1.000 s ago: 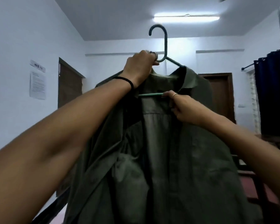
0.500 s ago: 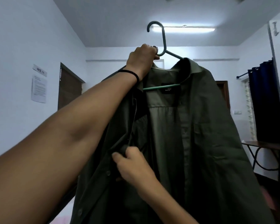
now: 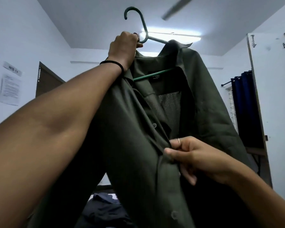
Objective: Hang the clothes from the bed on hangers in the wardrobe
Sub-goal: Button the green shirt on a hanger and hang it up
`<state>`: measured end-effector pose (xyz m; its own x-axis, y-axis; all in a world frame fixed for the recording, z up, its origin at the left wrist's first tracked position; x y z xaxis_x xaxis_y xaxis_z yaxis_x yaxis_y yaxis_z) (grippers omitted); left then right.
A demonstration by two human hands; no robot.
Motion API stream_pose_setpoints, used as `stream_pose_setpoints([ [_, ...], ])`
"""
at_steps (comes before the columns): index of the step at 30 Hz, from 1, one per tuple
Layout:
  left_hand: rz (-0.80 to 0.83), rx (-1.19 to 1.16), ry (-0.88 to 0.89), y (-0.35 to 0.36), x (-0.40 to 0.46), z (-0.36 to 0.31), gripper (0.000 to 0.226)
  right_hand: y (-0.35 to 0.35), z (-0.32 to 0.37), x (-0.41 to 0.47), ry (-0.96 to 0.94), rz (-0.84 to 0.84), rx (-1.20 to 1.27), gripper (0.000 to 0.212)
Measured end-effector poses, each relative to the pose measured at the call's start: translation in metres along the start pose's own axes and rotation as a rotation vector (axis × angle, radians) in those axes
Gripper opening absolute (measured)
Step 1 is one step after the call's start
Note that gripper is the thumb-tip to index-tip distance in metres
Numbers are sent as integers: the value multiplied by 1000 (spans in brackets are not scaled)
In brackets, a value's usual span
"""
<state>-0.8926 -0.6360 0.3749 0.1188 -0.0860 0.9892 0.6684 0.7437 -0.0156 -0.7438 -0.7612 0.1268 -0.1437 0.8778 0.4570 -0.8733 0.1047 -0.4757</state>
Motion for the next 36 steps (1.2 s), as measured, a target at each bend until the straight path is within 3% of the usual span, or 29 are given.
stream_pose_setpoints([
  [1,10,-5,-12,5,-2,-1,19,-5,-8,1,-14,-112,-194,14],
  [3,33,-14,-25,14,-7,-2,20,-17,-19,6,-119,-577,-625,11],
  [5,54,-37,-15,19,-12,-4,21,-20,-6,11,-271,-1023,-884,16],
  [6,56,-44,-1,19,-13,-5,22,-23,4,15,-318,-1162,-965,26],
  [8,66,-38,26,18,-14,-7,24,-32,27,33,-296,-1259,-1023,57],
  [10,75,-20,67,10,-12,-12,26,-43,47,55,-231,-1204,-987,75],
  [12,62,-20,128,-2,-5,-16,28,-54,59,68,-273,-1148,-914,66],
  [16,72,-147,175,-32,34,-11,20,-80,96,59,-545,-1191,-835,44],
  [22,351,-339,55,-65,101,-29,21,-107,173,61,-623,-1232,-756,40],
  [27,357,-35,80,-81,95,-11,19,-108,196,70,-533,-1081,-642,34],
  [32,631,-110,27,-27,31,39,21,-86,146,102,-366,-838,-561,22],
  [36,877,-279,-43,53,-90,65,22,-39,27,120,-195,-638,-558,25],
])
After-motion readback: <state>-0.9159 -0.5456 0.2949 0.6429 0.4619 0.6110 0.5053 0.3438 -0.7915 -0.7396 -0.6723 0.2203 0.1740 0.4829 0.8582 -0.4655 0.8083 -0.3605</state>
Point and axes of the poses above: each hand's wrist, its own x-axis towards the middle knuckle, its own y-axis out of the palm, z = x × y, the point moved 1 cm from there along x, towards the middle knuckle, and after that the axes turned 2 degrees about -x, right-handed, at the moved point
